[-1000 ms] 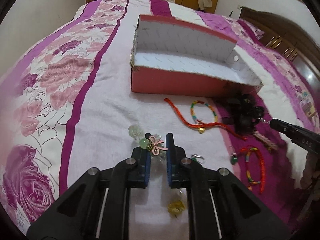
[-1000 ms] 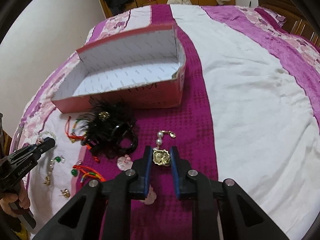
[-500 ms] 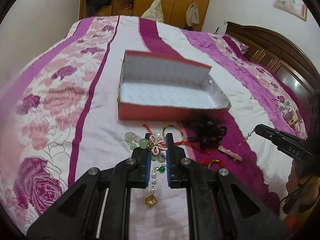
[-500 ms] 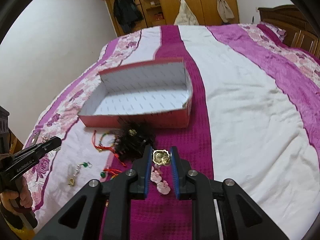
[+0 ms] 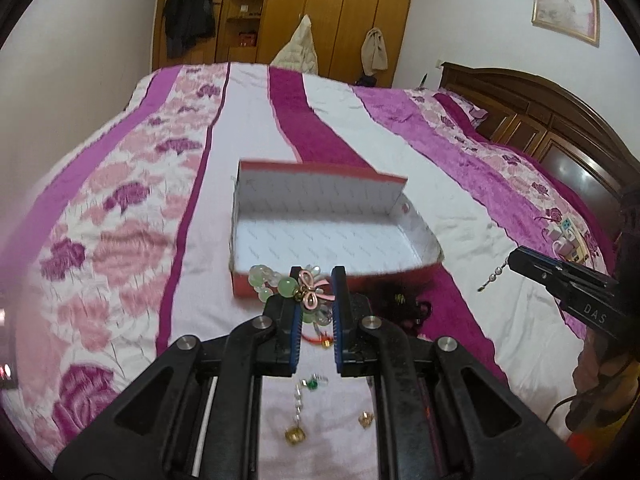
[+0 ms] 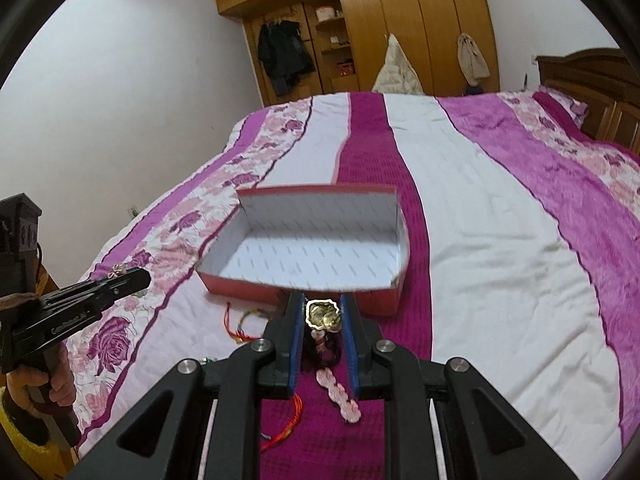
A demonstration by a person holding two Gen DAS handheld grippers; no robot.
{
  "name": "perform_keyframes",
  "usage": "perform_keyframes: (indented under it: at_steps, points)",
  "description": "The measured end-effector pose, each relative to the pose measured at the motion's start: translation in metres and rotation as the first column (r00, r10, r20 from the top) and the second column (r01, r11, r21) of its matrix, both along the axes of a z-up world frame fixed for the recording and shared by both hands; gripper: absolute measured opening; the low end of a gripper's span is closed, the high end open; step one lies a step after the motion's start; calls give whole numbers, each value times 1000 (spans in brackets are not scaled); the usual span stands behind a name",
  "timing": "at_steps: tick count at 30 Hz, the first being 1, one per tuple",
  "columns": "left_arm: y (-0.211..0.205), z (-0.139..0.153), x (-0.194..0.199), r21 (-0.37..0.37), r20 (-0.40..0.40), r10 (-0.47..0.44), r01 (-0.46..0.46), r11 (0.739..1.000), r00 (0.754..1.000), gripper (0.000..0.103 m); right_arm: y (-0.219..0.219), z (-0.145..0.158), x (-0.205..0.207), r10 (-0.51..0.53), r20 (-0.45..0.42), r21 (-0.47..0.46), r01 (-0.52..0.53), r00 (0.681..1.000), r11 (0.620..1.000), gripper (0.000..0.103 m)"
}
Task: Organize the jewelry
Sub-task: 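Carry both items into the box and open both tools to release them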
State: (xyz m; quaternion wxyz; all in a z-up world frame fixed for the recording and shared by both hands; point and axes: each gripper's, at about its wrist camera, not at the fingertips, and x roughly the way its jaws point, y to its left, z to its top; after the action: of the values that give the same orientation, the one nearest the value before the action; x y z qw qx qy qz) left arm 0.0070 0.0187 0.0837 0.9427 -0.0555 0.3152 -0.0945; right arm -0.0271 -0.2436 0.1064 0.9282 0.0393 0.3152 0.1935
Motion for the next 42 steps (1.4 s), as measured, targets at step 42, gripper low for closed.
perform_keyframes:
  at_steps: [42]
  points:
    - [-19, -86, 197, 56, -252, 51, -38, 998, 966, 5, 42, -79, 222, -52, -147, -97, 38, 988, 995, 20]
